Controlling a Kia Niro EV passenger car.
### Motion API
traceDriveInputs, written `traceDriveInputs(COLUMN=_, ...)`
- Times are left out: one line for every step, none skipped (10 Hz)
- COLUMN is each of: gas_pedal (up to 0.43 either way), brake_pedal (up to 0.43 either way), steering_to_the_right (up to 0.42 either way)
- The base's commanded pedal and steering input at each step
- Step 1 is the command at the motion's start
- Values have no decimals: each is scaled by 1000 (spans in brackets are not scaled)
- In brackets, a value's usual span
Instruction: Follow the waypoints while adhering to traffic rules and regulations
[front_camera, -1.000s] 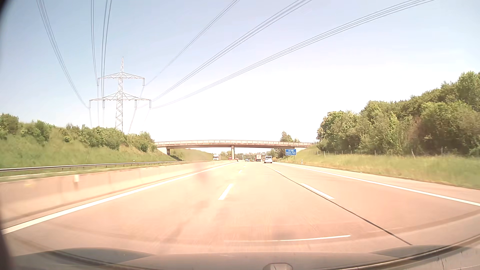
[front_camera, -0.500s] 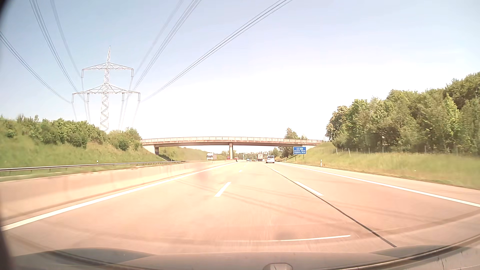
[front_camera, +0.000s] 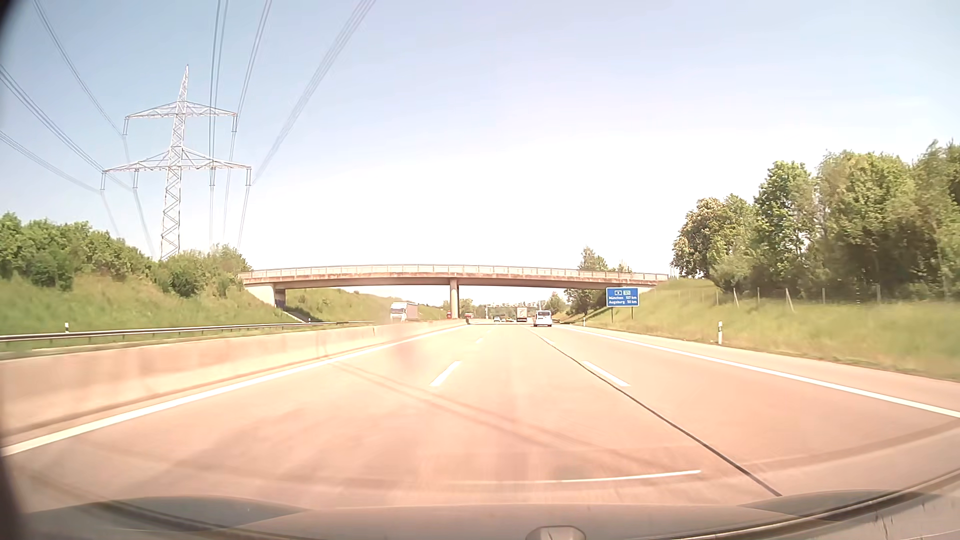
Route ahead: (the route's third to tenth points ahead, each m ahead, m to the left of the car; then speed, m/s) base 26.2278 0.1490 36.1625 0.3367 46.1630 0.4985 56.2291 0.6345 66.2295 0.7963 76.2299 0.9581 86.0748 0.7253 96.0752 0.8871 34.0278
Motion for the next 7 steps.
traceDriveInputs(gas_pedal=331, brake_pedal=0, steering_to_the_right=-1)
traceDriveInputs(gas_pedal=331, brake_pedal=0, steering_to_the_right=-1)
traceDriveInputs(gas_pedal=331, brake_pedal=0, steering_to_the_right=-1)
traceDriveInputs(gas_pedal=331, brake_pedal=0, steering_to_the_right=-1)
traceDriveInputs(gas_pedal=331, brake_pedal=0, steering_to_the_right=-2)
traceDriveInputs(gas_pedal=331, brake_pedal=0, steering_to_the_right=-2)
traceDriveInputs(gas_pedal=331, brake_pedal=0, steering_to_the_right=-2)
